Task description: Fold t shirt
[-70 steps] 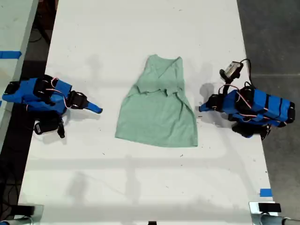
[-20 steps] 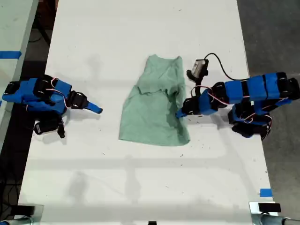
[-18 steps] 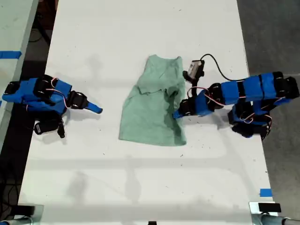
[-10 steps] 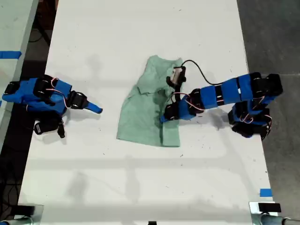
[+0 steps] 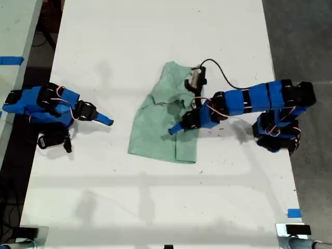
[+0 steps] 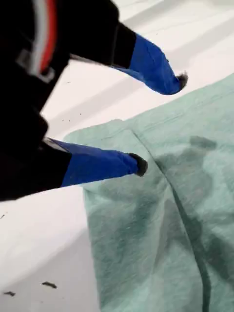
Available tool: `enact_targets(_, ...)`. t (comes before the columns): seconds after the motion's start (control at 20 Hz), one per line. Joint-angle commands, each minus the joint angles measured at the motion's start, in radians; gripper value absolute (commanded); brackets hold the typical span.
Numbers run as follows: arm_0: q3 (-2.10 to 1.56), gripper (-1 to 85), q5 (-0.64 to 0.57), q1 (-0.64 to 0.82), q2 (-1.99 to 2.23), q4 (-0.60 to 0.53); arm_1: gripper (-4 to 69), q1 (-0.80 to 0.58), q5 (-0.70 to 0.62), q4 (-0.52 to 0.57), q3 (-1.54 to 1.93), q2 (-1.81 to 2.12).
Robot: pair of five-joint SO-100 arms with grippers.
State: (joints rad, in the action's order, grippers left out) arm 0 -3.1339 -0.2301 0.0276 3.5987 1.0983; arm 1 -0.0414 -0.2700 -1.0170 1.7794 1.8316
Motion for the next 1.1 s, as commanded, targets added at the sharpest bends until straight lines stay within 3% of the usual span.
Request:
enact_targets(0.0,0.008,1.2,0.015,-0.009,0.006,0.003,9.6,-0.060,-0.011,-0.055,0.170,0.330)
enact_targets(0.1,0.008,1.2,0.015,-0.009,0.006,0.003,1.9,-0.112,-0.029,0.002,0.497,0.667)
enact_targets(0.2,0.008,1.2,0.015,-0.009,0.006,0.003,2.2,-0.158,-0.038,0.040,0.836,1.031)
enact_targets(0.3,0.008,1.2,0.015,-0.009,0.006,0.003,2.2,-0.179,-0.021,-0.021,1.085,1.359)
enact_targets(0.4,0.008,1.2,0.015,-0.009,0.006,0.003,2.2,-0.195,-0.026,-0.170,1.258,1.663)
enact_targets(1.05,0.008,1.4,0.015,-0.009,0.006,0.003,2.2,-0.232,-0.025,-0.201,1.335,1.674)
